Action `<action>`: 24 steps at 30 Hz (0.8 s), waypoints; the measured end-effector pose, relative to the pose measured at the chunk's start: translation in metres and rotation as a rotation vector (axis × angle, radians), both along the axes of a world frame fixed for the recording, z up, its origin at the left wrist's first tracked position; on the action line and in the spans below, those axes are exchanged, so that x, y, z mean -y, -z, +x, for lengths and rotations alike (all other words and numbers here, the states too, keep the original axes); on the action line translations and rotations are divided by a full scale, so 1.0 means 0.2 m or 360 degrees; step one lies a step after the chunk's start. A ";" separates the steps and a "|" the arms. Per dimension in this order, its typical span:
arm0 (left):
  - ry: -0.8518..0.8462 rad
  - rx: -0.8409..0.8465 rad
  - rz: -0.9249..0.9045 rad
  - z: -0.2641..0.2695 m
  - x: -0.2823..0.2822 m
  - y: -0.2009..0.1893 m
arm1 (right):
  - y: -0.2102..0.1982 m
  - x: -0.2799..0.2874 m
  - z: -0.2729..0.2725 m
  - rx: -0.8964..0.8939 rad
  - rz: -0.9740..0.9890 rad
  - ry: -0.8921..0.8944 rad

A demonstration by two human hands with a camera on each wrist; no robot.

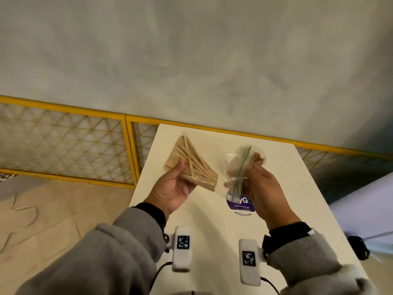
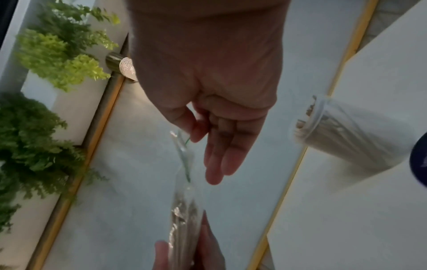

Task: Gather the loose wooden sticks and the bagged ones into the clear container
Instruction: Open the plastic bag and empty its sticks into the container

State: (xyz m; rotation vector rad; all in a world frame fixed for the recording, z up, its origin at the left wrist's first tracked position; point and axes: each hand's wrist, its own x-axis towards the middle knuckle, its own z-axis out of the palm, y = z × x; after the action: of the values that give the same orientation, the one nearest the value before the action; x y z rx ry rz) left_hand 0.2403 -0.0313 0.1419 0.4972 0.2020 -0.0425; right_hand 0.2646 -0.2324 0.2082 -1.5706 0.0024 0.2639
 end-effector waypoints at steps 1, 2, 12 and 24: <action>-0.0028 0.0005 -0.0024 0.01 0.01 -0.01 | 0.02 0.01 0.00 0.0069 -0.0103 0.0095; -0.0052 -0.0011 -0.0028 0.01 0.01 -0.02 | 0.04 0.03 0.00 0.0188 -0.0203 0.0221; -0.0096 -0.0066 -0.0064 -0.01 0.07 -0.02 | 0.04 0.07 -0.06 0.0150 0.0006 0.0107; 0.0100 -0.0044 0.0250 -0.05 0.10 -0.03 | 0.00 0.03 -0.11 0.0218 -0.0129 -0.0035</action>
State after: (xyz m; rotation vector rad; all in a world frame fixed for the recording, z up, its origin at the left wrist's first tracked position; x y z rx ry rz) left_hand 0.2305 -0.0508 0.1480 0.6598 0.2175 -0.0954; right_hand 0.2434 -0.2389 0.2083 -1.6675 -0.1121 0.1749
